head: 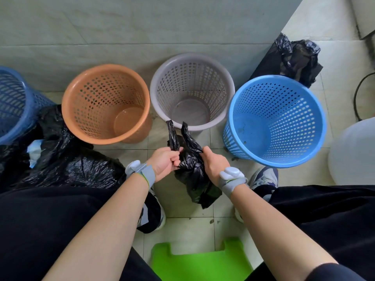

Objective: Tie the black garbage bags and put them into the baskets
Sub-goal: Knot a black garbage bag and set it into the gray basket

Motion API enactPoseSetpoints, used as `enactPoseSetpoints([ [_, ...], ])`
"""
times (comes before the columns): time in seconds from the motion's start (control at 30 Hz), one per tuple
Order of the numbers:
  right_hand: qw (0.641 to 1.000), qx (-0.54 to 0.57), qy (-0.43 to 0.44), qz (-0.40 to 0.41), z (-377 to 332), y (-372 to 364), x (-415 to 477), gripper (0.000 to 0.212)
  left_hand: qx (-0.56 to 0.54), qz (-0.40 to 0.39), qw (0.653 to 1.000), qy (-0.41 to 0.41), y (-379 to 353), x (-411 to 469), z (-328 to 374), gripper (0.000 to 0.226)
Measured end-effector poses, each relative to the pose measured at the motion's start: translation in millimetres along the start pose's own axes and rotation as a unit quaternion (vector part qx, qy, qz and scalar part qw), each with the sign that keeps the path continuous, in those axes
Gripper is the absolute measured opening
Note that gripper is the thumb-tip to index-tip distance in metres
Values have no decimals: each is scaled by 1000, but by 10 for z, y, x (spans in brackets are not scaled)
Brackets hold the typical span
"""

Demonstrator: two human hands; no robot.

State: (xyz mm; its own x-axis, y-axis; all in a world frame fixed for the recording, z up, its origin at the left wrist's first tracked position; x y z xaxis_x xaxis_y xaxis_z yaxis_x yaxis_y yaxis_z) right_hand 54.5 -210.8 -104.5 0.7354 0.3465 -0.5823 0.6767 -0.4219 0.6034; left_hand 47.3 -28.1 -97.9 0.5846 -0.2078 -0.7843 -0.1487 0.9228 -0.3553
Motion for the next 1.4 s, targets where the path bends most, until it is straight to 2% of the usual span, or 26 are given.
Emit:
enactPoseSetpoints([
  [0.07, 999, -17, 42, -20, -25, 49, 4, 16, 64, -40, 997, 16, 61, -4, 28, 30],
  [0.13, 995, -35, 86, -36, -69, 107, 14, 6, 141, -107, 984, 20, 108, -27, 46, 51],
  [0.17, 992, -44, 109, -37, -91, 132, 17, 9, 165, -129, 978, 19, 114, -40, 60, 60],
  [0.23, 987, -60, 143, -34, -116, 152, 35, 18, 176, -145, 973, 11, 106, -58, 87, 64],
  [0.27, 986, -65, 149, -36, -121, 160, 50, 20, 170, -144, 975, 4, 90, -63, 104, 57],
  [0.33, 987, -70, 136, -47, -119, 169, 81, 21, 158, -133, 978, -15, 72, -60, 117, 33],
  [0.4, 989, -72, 114, -61, -93, 149, 106, 28, 147, -128, 980, -28, 67, -58, 131, 20],
  [0.6, 991, 106, -8, -79, -77, 208, 87, 52, 74, -112, 990, -30, 44, -103, 195, 30],
  [0.67, 982, 146, -43, -116, -73, 218, 88, 49, 63, -102, 993, -12, 13, -117, 204, 34],
  [0.7, 971, 188, -64, -132, -69, 218, 92, 45, 70, -100, 993, -3, 6, -126, 205, 36],
  [0.77, 926, 332, -114, -140, -58, 243, 138, 35, 97, -106, 990, 8, -12, -143, 204, 41],
  [0.83, 891, 419, -142, -103, -60, 338, 205, 36, 111, -123, 986, 11, -14, -176, 195, 42],
  [0.97, 905, 405, -114, -62, -211, 543, 306, 61, 141, -142, 980, 1, -56, -190, 186, 44],
  [1.03, 921, 370, -106, -55, -358, 630, 345, 65, 156, -146, 977, -6, -89, -183, 187, 44],
  [1.13, 933, 329, -109, -96, -573, 680, 395, 69, 171, -154, 973, -9, -112, -194, 188, 41],
  [1.17, 935, 319, -110, -114, -608, 670, 409, 66, 174, -156, 972, -5, -117, -201, 185, 40],
  [1.23, 933, 322, -99, -124, -638, 640, 419, 47, 183, -158, 970, 2, -134, -200, 159, 39],
  [1.3, 920, 370, -93, -89, -605, 608, 421, 21, 161, -160, 974, 2, -128, -188, 132, 37],
  [1.4, 880, 459, -120, -3, -413, 549, 407, 16, 30, -147, 989, 11, -19, -167, 110, 41],
])
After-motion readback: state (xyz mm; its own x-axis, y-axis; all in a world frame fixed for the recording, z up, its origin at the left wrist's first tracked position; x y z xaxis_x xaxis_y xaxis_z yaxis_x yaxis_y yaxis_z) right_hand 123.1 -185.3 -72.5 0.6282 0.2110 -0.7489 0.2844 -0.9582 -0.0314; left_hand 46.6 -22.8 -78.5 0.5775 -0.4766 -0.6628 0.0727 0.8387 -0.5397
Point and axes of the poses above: each hand's wrist, its own x-axis towards the middle knuckle, its own y-axis out of the back of the hand, z = x × y, the point moved 2 cm from there along x, towards the middle knuckle, and after that the axes turned 7 degrees about -z, right-handed, at the moved point
